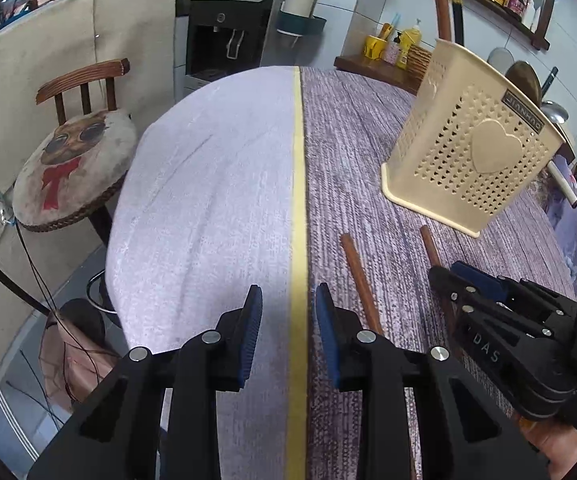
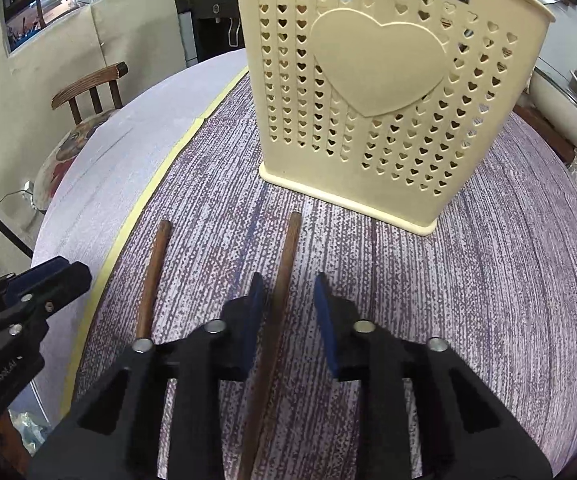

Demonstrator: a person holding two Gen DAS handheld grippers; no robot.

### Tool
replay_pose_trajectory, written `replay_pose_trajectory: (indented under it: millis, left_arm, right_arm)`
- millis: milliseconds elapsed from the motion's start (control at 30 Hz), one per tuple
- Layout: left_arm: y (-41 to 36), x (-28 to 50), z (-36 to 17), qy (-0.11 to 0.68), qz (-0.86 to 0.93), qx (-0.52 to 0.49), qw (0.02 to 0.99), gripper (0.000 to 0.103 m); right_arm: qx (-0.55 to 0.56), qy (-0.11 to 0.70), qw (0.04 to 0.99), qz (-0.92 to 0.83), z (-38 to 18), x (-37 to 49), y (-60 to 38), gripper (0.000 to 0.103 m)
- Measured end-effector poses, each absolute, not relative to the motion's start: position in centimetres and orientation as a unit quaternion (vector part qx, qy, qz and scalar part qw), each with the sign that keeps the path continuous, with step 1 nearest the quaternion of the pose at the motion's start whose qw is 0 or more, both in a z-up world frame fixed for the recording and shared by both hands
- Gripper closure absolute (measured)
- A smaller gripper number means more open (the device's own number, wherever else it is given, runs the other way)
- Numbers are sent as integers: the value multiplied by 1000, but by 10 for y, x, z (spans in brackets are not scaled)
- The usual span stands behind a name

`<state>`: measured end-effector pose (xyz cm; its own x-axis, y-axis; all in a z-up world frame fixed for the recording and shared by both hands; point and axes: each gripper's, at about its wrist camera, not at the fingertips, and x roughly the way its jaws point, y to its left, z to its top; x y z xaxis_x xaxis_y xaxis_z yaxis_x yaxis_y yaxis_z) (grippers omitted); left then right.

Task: Organize utensils
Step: 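Grasp a wooden chopstick with the right tool while the left tool grasps another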

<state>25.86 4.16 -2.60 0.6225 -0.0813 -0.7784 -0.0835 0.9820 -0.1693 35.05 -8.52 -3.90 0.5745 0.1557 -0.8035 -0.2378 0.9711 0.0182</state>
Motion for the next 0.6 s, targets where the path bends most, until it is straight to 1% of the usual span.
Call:
replay_pose_trajectory:
  millis: [33, 100, 300, 600]
  left_arm:
    - [39, 259, -27, 436, -3, -92, 895, 74]
    - [33, 261, -28, 439, -8, -88, 894, 74]
    - [15, 270, -32, 451, -22, -70, 889, 74]
    - [-8, 282, -33, 456, -15, -41, 889, 74]
  right_arm:
    - [-46, 450, 885, 113, -39, 349, -89, 89]
    - [-45, 451, 884, 116, -38, 345, -101, 91]
    - [-22, 456, 882, 117, -39, 333, -131, 91]
    - [-16, 456, 884, 98, -41, 328, -150, 91]
